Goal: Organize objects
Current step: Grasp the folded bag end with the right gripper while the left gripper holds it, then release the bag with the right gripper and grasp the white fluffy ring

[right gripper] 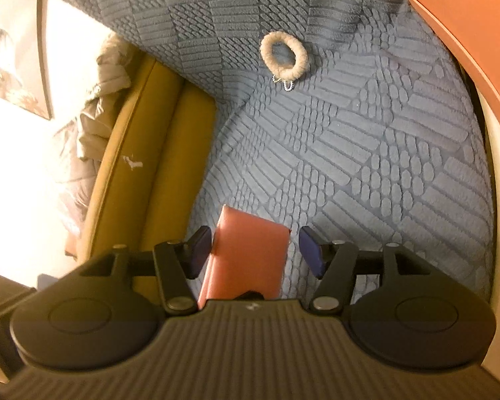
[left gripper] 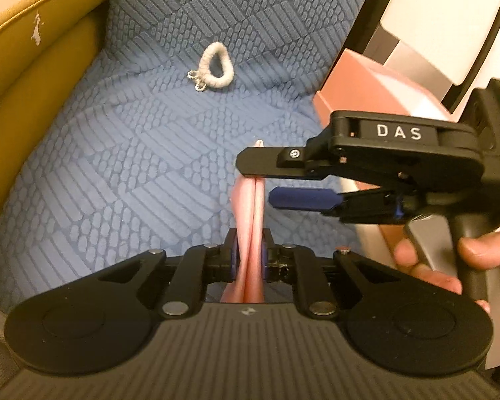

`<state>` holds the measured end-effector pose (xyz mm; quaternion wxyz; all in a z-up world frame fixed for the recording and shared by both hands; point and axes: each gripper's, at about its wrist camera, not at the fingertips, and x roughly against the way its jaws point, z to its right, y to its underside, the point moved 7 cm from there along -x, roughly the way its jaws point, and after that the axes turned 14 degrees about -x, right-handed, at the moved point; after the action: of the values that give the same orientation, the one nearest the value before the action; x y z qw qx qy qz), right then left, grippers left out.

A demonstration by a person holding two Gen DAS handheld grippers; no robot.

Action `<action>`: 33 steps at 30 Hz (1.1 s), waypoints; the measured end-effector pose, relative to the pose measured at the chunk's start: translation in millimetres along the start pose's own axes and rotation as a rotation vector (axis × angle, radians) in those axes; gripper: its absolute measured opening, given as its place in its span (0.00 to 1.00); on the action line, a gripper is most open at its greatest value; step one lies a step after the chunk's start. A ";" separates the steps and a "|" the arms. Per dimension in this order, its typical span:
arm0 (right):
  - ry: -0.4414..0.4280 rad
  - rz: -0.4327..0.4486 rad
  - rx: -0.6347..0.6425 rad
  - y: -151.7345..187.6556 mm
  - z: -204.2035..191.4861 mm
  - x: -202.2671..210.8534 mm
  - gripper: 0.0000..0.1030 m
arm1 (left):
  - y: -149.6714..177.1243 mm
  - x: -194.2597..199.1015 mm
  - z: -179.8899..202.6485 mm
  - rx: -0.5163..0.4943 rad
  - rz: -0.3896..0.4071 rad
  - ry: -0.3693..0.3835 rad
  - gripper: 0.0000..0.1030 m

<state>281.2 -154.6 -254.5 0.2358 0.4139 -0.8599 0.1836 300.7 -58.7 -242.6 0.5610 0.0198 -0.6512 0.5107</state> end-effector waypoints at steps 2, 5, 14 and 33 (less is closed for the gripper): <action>-0.019 -0.015 -0.015 1.8 -0.5 -1.0 0.60 | -2.3 3.5 1.8 -0.001 0.017 0.013 0.15; -0.030 -0.021 -0.010 4.7 -2.2 -3.3 0.59 | -4.8 6.6 4.4 0.003 0.030 0.033 0.15; 0.002 0.041 0.114 7.1 -13.7 2.3 0.52 | -4.0 6.3 3.6 -0.003 0.029 0.036 0.16; 0.024 0.144 0.277 10.5 -48.6 25.2 0.51 | -16.7 8.9 13.8 -0.051 0.091 -0.070 0.18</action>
<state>271.4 -139.4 -201.8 0.1728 0.3776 -0.8509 0.3217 297.6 -71.3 -223.1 0.5145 -0.0063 -0.6834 0.5179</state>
